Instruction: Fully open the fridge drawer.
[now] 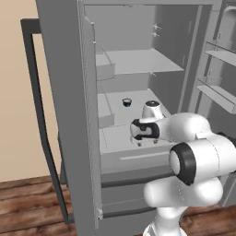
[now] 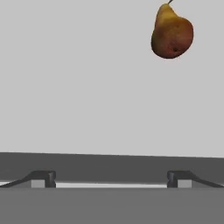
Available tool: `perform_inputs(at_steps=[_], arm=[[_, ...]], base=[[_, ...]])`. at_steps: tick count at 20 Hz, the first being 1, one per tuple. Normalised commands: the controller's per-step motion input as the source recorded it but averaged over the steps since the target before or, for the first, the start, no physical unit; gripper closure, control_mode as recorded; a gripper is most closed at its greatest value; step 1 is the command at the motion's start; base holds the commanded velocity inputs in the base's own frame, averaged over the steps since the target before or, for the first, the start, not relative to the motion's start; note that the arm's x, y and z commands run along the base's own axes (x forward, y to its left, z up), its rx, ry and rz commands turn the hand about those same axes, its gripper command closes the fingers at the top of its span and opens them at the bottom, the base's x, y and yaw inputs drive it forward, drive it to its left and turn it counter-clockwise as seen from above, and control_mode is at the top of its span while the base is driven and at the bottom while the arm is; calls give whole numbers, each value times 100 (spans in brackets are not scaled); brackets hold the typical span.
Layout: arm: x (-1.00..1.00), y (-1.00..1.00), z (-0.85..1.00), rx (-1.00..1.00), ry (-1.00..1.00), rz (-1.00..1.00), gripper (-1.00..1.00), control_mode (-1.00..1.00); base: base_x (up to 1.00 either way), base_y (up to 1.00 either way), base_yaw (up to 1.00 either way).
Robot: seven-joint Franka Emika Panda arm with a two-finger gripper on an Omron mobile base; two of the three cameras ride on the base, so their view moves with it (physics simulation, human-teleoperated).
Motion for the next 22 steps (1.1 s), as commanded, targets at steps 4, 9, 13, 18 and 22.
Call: perform_inputs(at_steps=[4,9,13,18,22], arm=[[-100,-35,-45,0,0,0,-100,-100],[-100,-39,-46,0,0,0,-100,-100],[-100,-44,-50,0,0,0,-100,-100],[-100,-48,-52,0,1,0,-100,-100],[-100,-52,-52,0,0,0,-100,-100]], base=[[0,0,0],[0,0,0],[0,0,0],[0,0,0],[0,0,0]])
